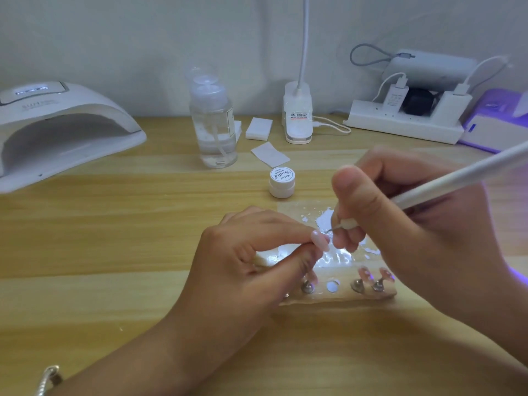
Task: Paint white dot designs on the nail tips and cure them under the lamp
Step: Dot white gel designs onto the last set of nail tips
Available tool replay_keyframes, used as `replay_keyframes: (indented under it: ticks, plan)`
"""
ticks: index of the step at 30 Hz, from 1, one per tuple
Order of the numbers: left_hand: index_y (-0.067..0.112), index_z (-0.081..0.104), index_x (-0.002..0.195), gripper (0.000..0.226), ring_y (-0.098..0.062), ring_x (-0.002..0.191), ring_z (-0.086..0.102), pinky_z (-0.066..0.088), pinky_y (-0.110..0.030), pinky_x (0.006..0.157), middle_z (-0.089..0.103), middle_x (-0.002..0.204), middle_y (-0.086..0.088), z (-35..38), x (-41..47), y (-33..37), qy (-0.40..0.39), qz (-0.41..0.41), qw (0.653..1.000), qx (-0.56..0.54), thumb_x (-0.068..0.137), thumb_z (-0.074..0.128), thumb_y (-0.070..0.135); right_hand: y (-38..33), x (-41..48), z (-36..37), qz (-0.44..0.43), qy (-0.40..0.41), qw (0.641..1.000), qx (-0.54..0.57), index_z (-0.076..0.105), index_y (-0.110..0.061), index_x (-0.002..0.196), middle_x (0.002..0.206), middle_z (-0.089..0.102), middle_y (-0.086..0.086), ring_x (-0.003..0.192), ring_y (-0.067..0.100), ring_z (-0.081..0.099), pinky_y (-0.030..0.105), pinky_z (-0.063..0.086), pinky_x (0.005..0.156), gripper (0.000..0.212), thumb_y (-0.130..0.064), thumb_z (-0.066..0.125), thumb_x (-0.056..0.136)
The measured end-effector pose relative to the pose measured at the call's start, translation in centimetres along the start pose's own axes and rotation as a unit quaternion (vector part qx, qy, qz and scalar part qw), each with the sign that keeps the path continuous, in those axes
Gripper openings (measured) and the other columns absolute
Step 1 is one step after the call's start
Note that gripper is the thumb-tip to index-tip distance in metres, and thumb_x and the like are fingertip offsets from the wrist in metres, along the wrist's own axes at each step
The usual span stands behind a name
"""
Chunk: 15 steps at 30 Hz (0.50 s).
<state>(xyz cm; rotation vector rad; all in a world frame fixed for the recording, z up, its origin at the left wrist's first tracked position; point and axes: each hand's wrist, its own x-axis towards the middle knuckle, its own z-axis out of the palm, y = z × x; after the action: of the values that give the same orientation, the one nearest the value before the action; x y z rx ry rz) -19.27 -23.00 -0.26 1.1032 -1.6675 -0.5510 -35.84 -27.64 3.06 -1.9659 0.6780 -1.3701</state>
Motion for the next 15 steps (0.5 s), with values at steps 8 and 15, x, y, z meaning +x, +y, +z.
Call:
replay_keyframes:
  ticks: [8, 15]
  plan:
    - [0.026, 0.080, 0.084, 0.008, -0.016, 0.090, 0.068, 0.051, -0.053, 0.067, 0.074, 0.080, 0.015, 0.03, 0.02, 0.11, -0.003, -0.003, 1.000, 0.001, 0.085, 0.072, 0.024, 0.11, -0.05, 0.28, 0.010, -0.015, 1.000, -0.001, 0.055, -0.012, 0.061, 0.053, 0.057, -0.010, 0.048, 0.018, 0.060, 0.021, 0.045, 0.049, 0.036, -0.025, 0.056, 0.095]
    - [0.025, 0.080, 0.085, 0.008, -0.017, 0.089, 0.067, 0.051, -0.051, 0.064, 0.073, 0.078, 0.015, 0.04, 0.03, -0.06, -0.004, -0.002, 1.000, -0.002, 0.085, 0.072, 0.023, 0.21, -0.04, 0.28, 0.020, -0.019, 1.000, -0.004, 0.055, -0.008, 0.062, 0.052, 0.058, -0.007, 0.046, 0.016, 0.060, 0.021, 0.046, 0.048, 0.037, -0.025, 0.056, 0.095]
